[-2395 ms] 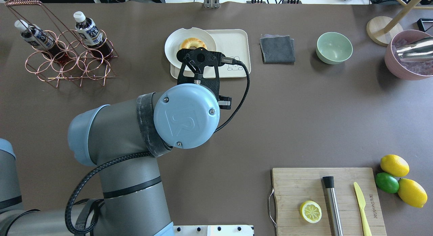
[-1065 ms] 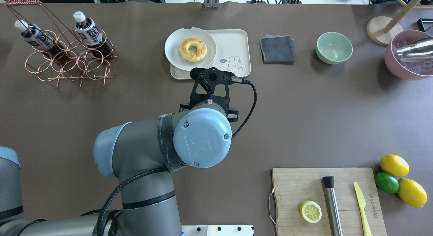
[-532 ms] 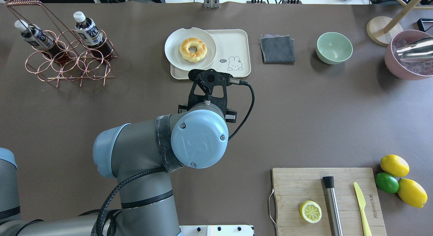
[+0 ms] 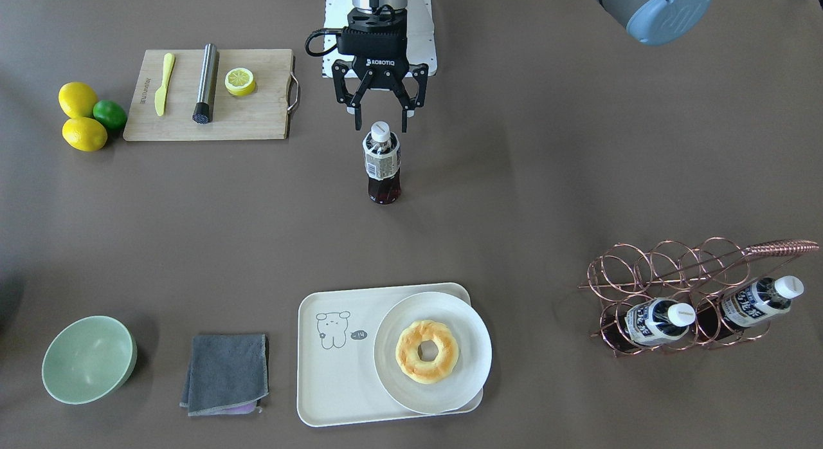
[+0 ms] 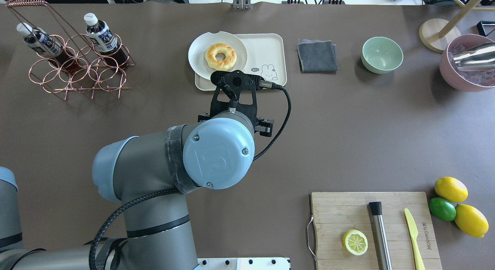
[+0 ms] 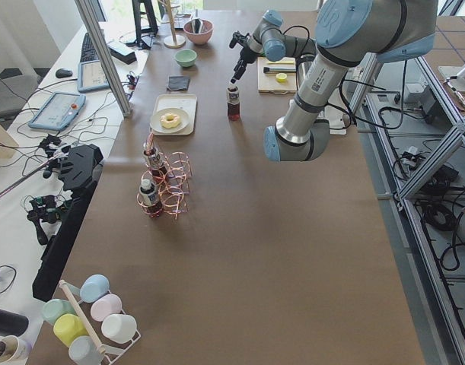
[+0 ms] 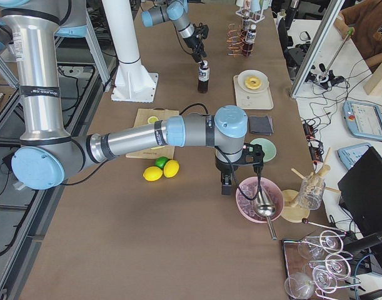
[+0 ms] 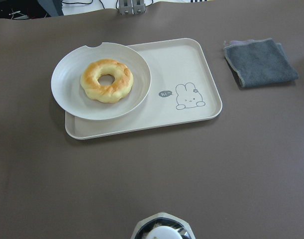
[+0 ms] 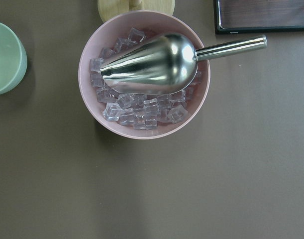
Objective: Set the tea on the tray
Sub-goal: 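Carry the bottle with the left gripper toward the tray and lower it, then release the bottle on the table near the tray and withdraw the left arm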
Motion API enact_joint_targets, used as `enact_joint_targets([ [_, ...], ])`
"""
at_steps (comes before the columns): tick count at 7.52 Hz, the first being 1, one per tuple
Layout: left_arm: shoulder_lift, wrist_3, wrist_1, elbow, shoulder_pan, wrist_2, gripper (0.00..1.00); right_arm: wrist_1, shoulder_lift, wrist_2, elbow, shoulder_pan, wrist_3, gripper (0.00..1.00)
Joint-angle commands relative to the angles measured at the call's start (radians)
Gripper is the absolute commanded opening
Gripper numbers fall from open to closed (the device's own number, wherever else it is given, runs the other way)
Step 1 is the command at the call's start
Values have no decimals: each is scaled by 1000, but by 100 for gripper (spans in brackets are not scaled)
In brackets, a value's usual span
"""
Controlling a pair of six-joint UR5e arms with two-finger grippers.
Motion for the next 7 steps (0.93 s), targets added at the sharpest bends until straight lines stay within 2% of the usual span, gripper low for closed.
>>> enact_joint_targets([
  [1, 1, 26, 11, -38, -124, -136, 98, 1, 3, 29, 5, 0, 22, 100],
  [3, 59, 182, 72, -111, -299, -295, 98, 1, -4, 37, 63, -4, 22, 100],
  [4, 132, 277, 87, -168, -419, -388, 98, -1, -7, 41, 115, -22, 81, 100],
  [6, 305, 470, 87, -259, -642, -546, 98, -4, 40, 41, 218, -139, 344, 100],
  [7, 370, 599, 89, -270, -768, -635, 98, -4, 98, 40, 235, -222, 462, 100],
])
